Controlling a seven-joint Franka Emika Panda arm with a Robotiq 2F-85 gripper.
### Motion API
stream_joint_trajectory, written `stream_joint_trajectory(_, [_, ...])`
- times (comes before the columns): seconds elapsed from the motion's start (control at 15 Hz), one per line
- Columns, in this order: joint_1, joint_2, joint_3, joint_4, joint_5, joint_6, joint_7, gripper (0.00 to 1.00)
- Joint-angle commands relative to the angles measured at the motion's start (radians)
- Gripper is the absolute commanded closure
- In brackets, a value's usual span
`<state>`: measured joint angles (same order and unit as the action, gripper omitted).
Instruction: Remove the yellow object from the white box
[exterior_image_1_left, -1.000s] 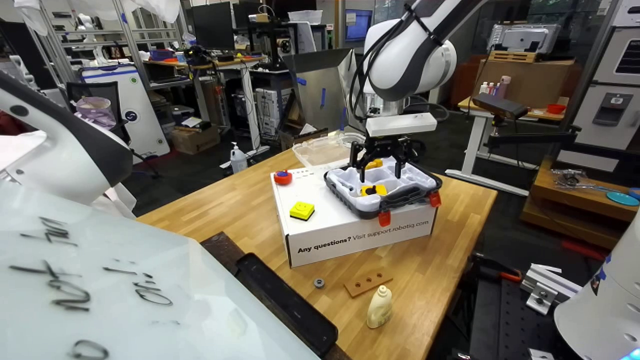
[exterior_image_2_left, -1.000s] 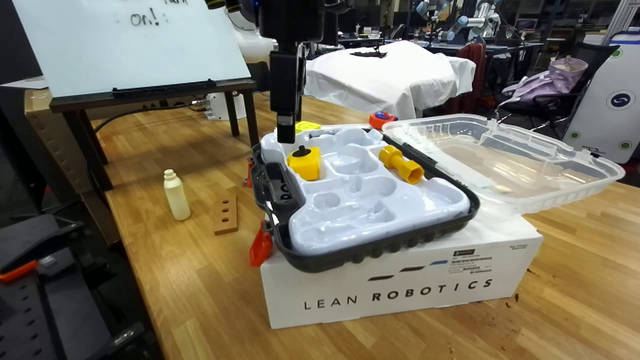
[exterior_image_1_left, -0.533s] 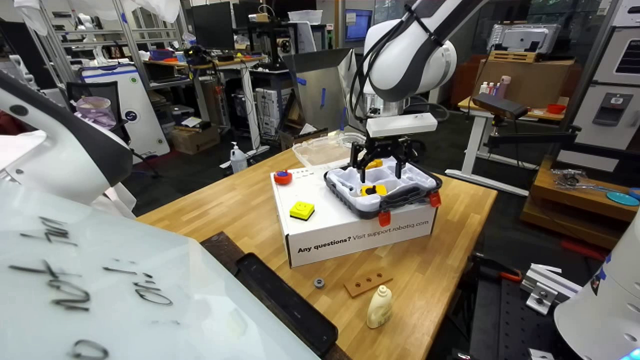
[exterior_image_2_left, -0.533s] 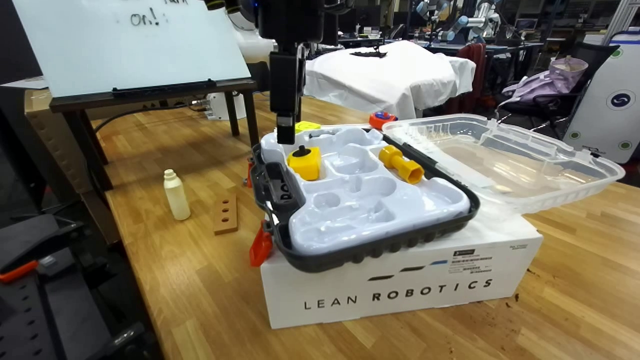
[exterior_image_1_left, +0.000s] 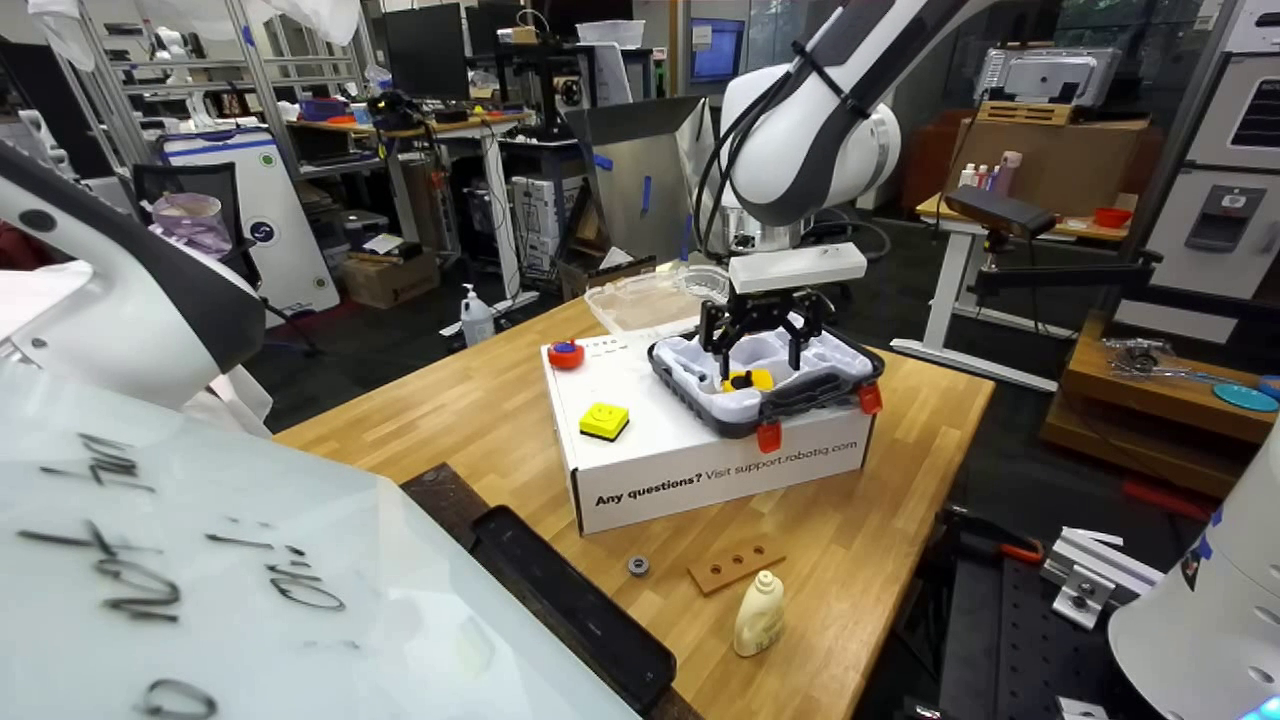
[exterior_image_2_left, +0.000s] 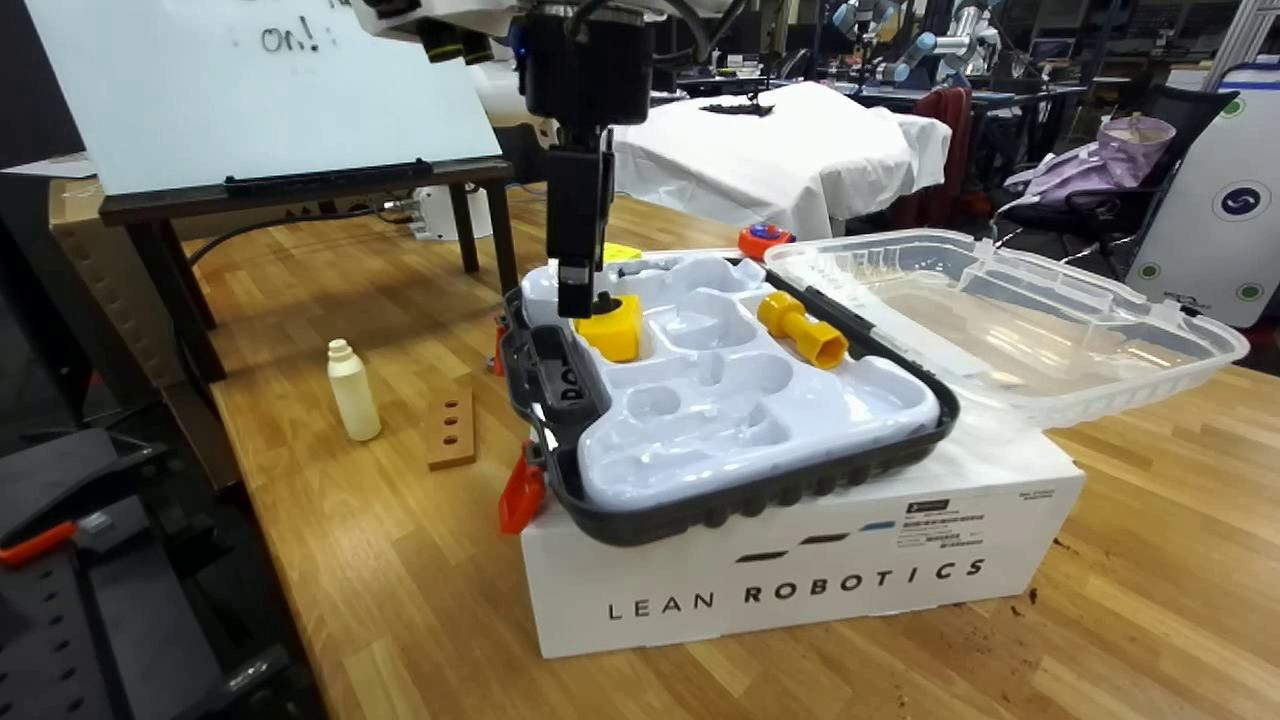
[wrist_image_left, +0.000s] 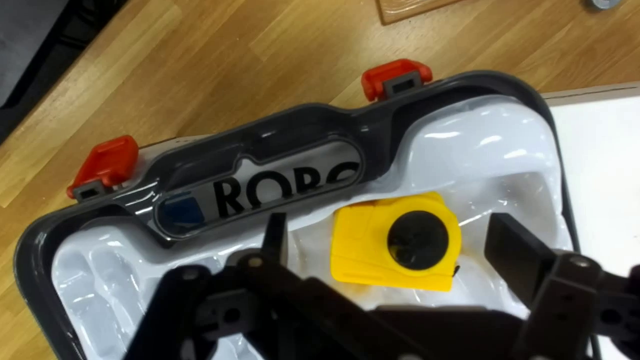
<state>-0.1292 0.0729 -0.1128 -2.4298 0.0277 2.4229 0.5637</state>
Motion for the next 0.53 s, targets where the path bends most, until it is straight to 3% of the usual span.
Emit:
stream_joint_trajectory(0.0, [0.008, 0.047, -0.018, 0.038, -0.008, 0.028, 0.001, 0.0])
stream_joint_trajectory(0.47, [0.007, 0.096, -0.047, 0.079, 0.009, 0.024, -0.02, 0.0])
